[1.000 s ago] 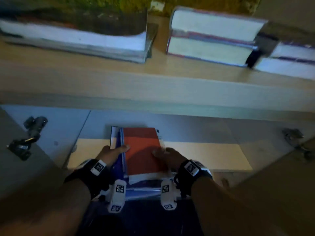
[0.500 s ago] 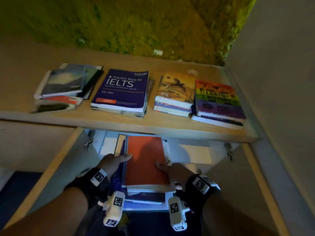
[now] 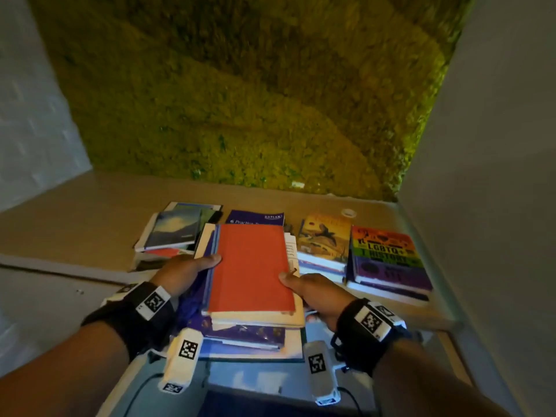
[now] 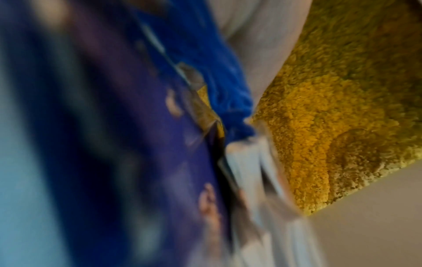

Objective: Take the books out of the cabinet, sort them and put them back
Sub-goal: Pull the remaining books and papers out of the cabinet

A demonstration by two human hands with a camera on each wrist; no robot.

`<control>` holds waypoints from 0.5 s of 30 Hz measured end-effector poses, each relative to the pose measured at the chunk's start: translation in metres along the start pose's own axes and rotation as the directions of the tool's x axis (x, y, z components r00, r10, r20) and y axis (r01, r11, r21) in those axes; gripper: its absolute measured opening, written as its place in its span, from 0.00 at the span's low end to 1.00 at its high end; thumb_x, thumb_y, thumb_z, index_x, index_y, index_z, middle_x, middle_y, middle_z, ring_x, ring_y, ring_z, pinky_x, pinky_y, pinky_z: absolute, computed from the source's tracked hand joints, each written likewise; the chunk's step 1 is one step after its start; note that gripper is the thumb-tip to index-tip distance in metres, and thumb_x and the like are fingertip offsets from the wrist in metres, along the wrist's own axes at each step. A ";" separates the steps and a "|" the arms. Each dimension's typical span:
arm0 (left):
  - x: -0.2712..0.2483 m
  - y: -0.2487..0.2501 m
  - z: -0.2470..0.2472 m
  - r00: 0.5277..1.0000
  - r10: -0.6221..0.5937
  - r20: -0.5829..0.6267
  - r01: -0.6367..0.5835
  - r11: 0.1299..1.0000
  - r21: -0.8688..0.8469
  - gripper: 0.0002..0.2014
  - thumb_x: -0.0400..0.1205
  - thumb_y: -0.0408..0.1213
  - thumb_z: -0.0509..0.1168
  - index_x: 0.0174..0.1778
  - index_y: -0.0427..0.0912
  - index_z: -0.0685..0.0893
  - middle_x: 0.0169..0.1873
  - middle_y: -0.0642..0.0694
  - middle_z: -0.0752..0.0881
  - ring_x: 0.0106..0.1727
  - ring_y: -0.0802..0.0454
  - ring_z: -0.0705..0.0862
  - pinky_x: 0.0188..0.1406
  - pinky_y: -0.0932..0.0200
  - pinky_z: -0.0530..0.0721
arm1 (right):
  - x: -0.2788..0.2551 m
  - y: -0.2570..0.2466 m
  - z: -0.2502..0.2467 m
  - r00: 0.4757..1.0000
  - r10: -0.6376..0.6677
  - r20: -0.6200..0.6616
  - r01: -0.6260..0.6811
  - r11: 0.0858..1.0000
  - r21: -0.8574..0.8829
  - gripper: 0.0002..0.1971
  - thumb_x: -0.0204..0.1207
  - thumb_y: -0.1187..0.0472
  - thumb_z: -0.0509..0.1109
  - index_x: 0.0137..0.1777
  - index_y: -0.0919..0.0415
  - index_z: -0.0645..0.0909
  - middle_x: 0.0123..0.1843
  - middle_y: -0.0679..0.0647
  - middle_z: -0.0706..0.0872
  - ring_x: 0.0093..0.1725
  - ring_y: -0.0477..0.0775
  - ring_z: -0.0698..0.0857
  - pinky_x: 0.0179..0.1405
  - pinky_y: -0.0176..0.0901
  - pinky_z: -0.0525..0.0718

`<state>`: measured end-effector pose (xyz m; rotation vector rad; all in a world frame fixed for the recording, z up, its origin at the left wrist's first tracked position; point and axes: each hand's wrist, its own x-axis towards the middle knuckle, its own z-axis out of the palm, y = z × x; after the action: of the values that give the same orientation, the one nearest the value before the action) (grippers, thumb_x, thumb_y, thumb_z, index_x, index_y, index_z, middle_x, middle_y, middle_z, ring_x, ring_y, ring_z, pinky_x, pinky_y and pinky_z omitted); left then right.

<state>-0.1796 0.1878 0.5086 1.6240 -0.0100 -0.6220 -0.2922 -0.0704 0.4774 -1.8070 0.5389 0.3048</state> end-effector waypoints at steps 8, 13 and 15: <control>0.109 0.043 -0.026 0.983 0.176 -0.053 -0.163 0.968 0.192 0.22 0.79 0.31 0.73 0.70 0.40 0.78 0.67 0.40 0.81 0.56 0.44 0.85 0.52 0.50 0.85 | 0.108 -0.057 0.008 0.993 -0.076 -0.085 0.087 0.987 0.134 0.47 0.65 0.29 0.79 0.82 0.44 0.69 0.75 0.49 0.84 0.65 0.55 0.89 0.59 0.55 0.90; 0.206 0.051 -0.033 0.985 0.169 -0.018 -0.153 0.925 0.349 0.29 0.81 0.33 0.72 0.79 0.39 0.72 0.79 0.40 0.73 0.72 0.41 0.77 0.58 0.55 0.73 | 0.161 -0.091 0.010 0.991 -0.069 -0.118 0.089 0.982 0.169 0.19 0.85 0.58 0.71 0.74 0.53 0.73 0.61 0.50 0.86 0.54 0.48 0.88 0.40 0.36 0.88; 0.236 0.054 -0.036 0.985 0.168 0.028 -0.164 0.896 0.412 0.31 0.81 0.37 0.72 0.80 0.41 0.71 0.80 0.41 0.71 0.75 0.40 0.75 0.60 0.56 0.71 | 0.181 -0.100 0.009 0.987 -0.016 -0.159 0.036 0.992 0.123 0.20 0.84 0.54 0.72 0.73 0.56 0.73 0.63 0.53 0.86 0.57 0.52 0.87 0.45 0.43 0.87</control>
<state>0.0541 0.1270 0.4688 2.0102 -0.2904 -0.5012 -0.0856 -0.0763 0.4729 -1.7228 0.6313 0.1071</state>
